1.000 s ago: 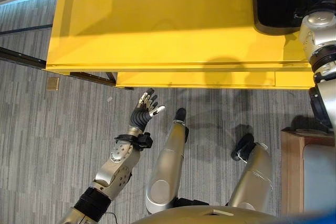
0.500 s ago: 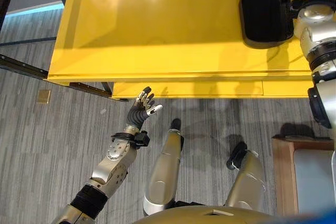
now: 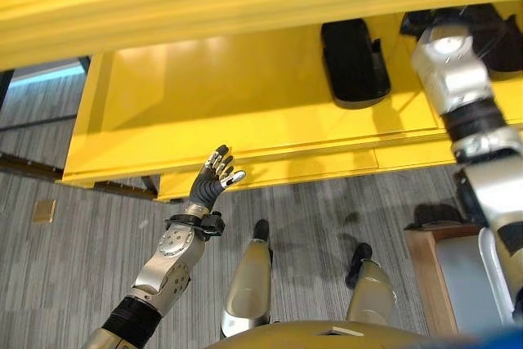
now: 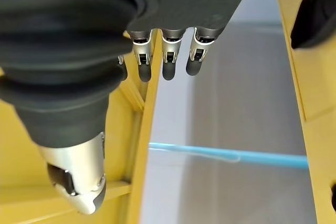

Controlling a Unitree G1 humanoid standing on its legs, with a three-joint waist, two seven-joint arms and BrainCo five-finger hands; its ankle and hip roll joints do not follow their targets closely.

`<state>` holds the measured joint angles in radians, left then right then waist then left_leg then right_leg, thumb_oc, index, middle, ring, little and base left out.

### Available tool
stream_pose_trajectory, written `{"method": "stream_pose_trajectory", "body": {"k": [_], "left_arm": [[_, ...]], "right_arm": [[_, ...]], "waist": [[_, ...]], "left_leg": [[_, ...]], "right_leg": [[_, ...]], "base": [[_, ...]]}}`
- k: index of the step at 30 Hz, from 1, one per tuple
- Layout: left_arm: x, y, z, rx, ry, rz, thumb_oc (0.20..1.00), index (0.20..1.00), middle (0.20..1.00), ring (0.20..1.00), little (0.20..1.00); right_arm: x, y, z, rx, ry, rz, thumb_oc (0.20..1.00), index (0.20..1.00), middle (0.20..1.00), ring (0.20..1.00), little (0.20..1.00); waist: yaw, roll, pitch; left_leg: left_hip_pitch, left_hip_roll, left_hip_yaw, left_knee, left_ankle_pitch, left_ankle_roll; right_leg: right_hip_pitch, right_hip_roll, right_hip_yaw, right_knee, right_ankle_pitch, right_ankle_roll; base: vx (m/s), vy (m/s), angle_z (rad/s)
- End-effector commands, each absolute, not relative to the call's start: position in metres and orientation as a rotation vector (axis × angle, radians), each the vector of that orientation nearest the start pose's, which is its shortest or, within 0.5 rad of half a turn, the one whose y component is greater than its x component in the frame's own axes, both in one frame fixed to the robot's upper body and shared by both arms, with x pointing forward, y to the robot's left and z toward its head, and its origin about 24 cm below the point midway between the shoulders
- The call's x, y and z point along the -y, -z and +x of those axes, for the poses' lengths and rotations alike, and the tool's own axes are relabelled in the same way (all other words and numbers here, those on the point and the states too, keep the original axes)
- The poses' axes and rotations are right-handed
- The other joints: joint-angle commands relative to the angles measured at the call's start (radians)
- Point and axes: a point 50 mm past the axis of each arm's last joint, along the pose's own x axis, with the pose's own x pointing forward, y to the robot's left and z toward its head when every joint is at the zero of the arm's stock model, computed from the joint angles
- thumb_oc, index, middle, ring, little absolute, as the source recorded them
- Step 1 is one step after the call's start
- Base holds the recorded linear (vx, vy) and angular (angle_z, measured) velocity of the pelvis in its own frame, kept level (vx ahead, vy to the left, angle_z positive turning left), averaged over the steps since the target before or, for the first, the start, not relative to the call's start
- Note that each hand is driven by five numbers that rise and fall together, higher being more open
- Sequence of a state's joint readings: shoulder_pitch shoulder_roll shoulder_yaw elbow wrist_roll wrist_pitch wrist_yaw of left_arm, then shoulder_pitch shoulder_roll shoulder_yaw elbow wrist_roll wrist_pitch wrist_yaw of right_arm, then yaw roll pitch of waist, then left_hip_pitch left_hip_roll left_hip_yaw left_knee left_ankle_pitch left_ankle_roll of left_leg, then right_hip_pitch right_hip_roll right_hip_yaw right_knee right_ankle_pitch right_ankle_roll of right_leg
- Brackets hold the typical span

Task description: Move parts from the plastic box to the shelf.

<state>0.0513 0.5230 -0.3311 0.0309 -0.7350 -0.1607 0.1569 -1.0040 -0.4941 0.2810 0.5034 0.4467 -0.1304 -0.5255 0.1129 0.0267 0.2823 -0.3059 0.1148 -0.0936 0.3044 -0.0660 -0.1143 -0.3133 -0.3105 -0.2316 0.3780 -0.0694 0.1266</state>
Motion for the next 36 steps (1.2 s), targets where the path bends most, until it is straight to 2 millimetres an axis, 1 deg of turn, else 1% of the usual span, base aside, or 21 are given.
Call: {"method": "stream_pose_trajectory", "body": {"k": [1,2,3,4,5,6,7,9,14,18,19,22,23,24,26,28,30,31,32,33,36], "left_arm": [[-0.199,-0.032,0.232,-0.090,0.053,-0.208,1.000,1.000,1.000,1.000,1.000],[-0.202,-0.027,0.226,-0.107,0.030,-0.215,1.000,1.000,1.000,1.000,1.000],[-0.202,-0.023,0.222,-0.120,0.021,-0.222,1.000,1.000,1.000,1.000,1.000],[-0.202,-0.013,0.212,-0.161,0.001,-0.227,1.000,1.000,1.000,1.000,1.000],[-0.202,-0.013,0.211,-0.163,0.001,-0.227,1.000,1.000,1.000,1.000,1.000],[-0.204,-0.010,0.207,-0.169,-0.010,-0.221,1.000,1.000,1.000,1.000,1.000],[-0.204,-0.010,0.207,-0.171,-0.010,-0.221,1.000,1.000,1.000,1.000,1.000],[-0.207,-0.007,0.203,-0.172,-0.048,-0.218,1.000,1.000,1.000,1.000,1.000],[-0.213,0.002,0.190,-0.181,-0.142,-0.251,1.000,1.000,1.000,1.000,1.000],[-0.213,0.008,0.182,-0.197,-0.169,-0.262,1.000,1.000,1.000,1.000,1.000],[-0.214,0.011,0.179,-0.207,-0.177,-0.259,1.000,1.000,1.000,1.000,1.000],[-0.214,0.011,0.179,-0.206,-0.183,-0.268,1.000,1.000,1.000,1.000,1.000],[-0.215,0.013,0.179,-0.208,-0.193,-0.270,1.000,1.000,1.000,1.000,1.000],[-0.216,0.012,0.178,-0.207,-0.192,-0.273,1.000,1.000,1.000,1.000,1.000],[-0.218,0.014,0.172,-0.214,-0.199,-0.273,1.000,1.000,1.000,1.000,1.000],[-0.219,0.016,0.167,-0.227,-0.200,-0.265,1.000,1.000,1.000,1.000,1.000],[-0.218,0.015,0.165,-0.224,-0.199,-0.262,1.000,1.000,1.000,1.000,1.000],[-0.218,0.013,0.166,-0.216,-0.194,-0.252,1.000,1.000,1.000,1.000,1.000],[-0.218,0.013,0.166,-0.216,-0.194,-0.252,1.000,1.000,1.000,1.000,1.000],[-0.220,0.012,0.164,-0.211,-0.195,-0.250,1.000,1.000,1.000,1.000,1.000],[-0.216,0.012,0.170,-0.210,-0.178,-0.256,1.000,1.000,1.000,1.000,1.000]], "right_arm": [[0.166,-0.274,0.369,0.684,0.182,0.005,1.000,1.000,1.000,1.000,1.000],[0.161,-0.237,0.353,0.636,0.099,0.055,1.000,1.000,1.000,1.000,1.000],[0.158,-0.215,0.342,0.599,0.060,0.091,1.000,1.000,1.000,1.000,1.000],[0.159,-0.175,0.312,0.527,-0.010,0.169,1.000,1.000,1.000,1.000,1.000],[0.160,-0.174,0.311,0.524,-0.010,0.169,1.000,1.000,1.000,1.000,1.000],[0.165,-0.162,0.294,0.513,-0.034,0.191,1.000,1.000,1.000,1.000,1.000],[0.165,-0.162,0.293,0.511,-0.034,0.191,1.000,1.000,1.000,1.000,1.000],[0.174,-0.147,0.271,0.491,-0.046,0.191,1.000,1.000,1.000,1.000,1.000],[0.175,-0.133,0.246,0.457,-0.119,0.099,1.000,1.000,1.000,1.000,1.000],[0.185,-0.131,0.236,0.457,-0.104,0.090,1.000,1.000,1.000,1.000,1.000],[0.189,-0.134,0.233,0.472,-0.085,0.055,1.000,1.000,1.000,1.000,1.000],[0.189,-0.132,0.234,0.462,-0.081,0.075,1.000,1.000,1.000,1.000,1.000],[0.192,-0.127,0.234,0.440,-0.063,0.061,1.000,1.000,1.000,1.000,1.000],[0.191,-0.123,0.233,0.421,-0.070,0.064,1.000,1.000,1.000,1.000,1.000],[0.186,-0.120,0.232,0.404,-0.095,0.061,1.000,1.000,1.000,1.000,1.000],[0.181,-0.112,0.229,0.366,-0.123,0.083,1.000,1.000,1.000,1.000,1.000],[0.176,-0.104,0.230,0.339,-0.136,0.098,1.000,1.000,1.000,1.000,1.000],[0.173,-0.103,0.232,0.335,-0.140,0.091,1.000,1.000,1.000,1.000,1.000],[0.173,-0.103,0.232,0.335,-0.140,0.091,1.000,1.000,1.000,1.000,1.000],[0.163,-0.101,0.235,0.323,-0.180,0.121,1.000,1.000,1.000,1.000,1.000],[0.166,-0.094,0.227,0.286,-0.163,0.142,1.000,1.000,1.000,1.000,1.000]], "waist": [[-0.002,-0.013,-0.015],[-0.023,-0.018,-0.036],[-0.035,-0.016,-0.050],[-0.064,-0.010,-0.093],[-0.063,-0.010,-0.095],[-0.082,-0.003,-0.119],[-0.082,-0.002,-0.119],[-0.112,0.012,-0.143],[-0.146,0.034,-0.157],[-0.172,0.056,-0.152],[-0.178,0.060,-0.144],[-0.176,0.059,-0.138],[-0.164,0.040,-0.115],[-0.153,0.022,-0.104],[-0.124,0.009,-0.103],[-0.108,0.003,-0.113],[-0.083,0.011,-0.116],[-0.069,0.015,-0.118],[-0.070,0.014,-0.118],[-0.063,0.015,-0.124],[-0.077,0.004,-0.151]], "left_leg": [[0.025,0.041,0.030,-0.114,0.109,0.009],[0.076,0.066,0.048,-0.174,0.131,0.010],[0.104,0.077,0.061,-0.209,0.144,0.010],[0.161,0.098,0.087,-0.282,0.174,-0.002],[0.165,0.099,0.088,-0.286,0.176,-0.002],[0.202,0.112,0.104,-0.333,0.201,-0.019],[0.205,0.113,0.104,-0.336,0.203,-0.019],[0.245,0.138,0.127,-0.371,0.246,-0.043],[0.301,0.187,0.174,-0.374,0.288,-0.046],[0.304,0.241,0.188,-0.372,0.379,-0.058],[0.297,0.247,0.184,-0.348,0.395,-0.048],[0.286,0.244,0.172,-0.319,0.395,-0.040],[0.216,0.196,0.154,-0.181,0.387,-0.011],[0.177,0.124,0.133,-0.097,0.325,0.013],[0.134,-0.036,0.069,-0.065,0.206,0.047],[0.123,-0.176,0.044,-0.116,0.102,0.093],[0.104,-0.263,-0.070,-0.175,0.131,0.096],[0.082,-0.295,-0.135,-0.193,0.159,0.088],[0.084,-0.295,-0.135,-0.196,0.159,0.089],[0.136,-0.299,-0.192,-0.244,0.143,0.120],[0.181,-0.275,-0.165,-0.311,0.162,0.126]], "right_leg": [[0.098,0.049,0.013,-0.022,-0.046,-0.002],[0.125,0.068,0.020,-0.067,-0.031,0.001],[0.138,0.079,0.026,-0.092,-0.021,0.004],[0.183,0.101,0.030,-0.162,-0.007,0.007],[0.186,0.102,0.030,-0.165,-0.005,0.007],[0.217,0.113,0.026,-0.201,0.001,0.009],[0.219,0.114,0.025,-0.204,0.002,0.009],[0.245,0.133,0.023,-0.217,-0.005,0.004],[0.233,0.182,0.079,-0.177,-0.034,-0.020],[0.195,0.241,0.117,-0.128,-0.061,-0.058],[0.189,0.255,0.130,-0.123,-0.064,-0.072],[0.188,0.259,0.139,-0.125,-0.062,-0.080],[0.216,0.254,0.145,-0.188,-0.039,-0.096],[0.239,0.241,0.140,-0.233,-0.027,-0.100],[0.255,0.235,0.153,-0.275,-0.005,-0.093],[0.266,0.252,0.169,-0.314,0.018,-0.078],[0.272,0.282,0.204,-0.336,0.032,-0.076],[0.266,0.299,0.225,-0.344,0.041,-0.076],[0.267,0.299,0.225,-0.344,0.040,-0.076],[0.266,0.328,0.271,-0.344,0.042,-0.076],[0.280,0.335,0.270,-0.371,0.046,-0.077]], "base": [[0.09,-0.088,-0.48],[0.08,-0.064,-0.55],[0.17,-0.117,-0.64],[0.13,-0.069,-0.37],[0.15,-0.108,-0.29],[0.06,-0.054,-0.35],[0.08,-0.094,-0.27],[0.04,-0.070,-0.12],[-0.01,-0.082,-0.32],[-0.05,-0.175,-0.50],[-0.04,-0.196,-0.27],[-0.02,-0.131,-0.30],[-0.01,-0.300,-0.07],[0.00,-0.320,0.10],[0.07,-0.109,0.38],[0.12,-0.061,-0.56],[0.10,0.005,-0.54],[0.06,0.016,-0.51],[0.08,0.015,-0.91],[0.09,0.028,-1.17],[0.10,0.052,-0.84]]}}
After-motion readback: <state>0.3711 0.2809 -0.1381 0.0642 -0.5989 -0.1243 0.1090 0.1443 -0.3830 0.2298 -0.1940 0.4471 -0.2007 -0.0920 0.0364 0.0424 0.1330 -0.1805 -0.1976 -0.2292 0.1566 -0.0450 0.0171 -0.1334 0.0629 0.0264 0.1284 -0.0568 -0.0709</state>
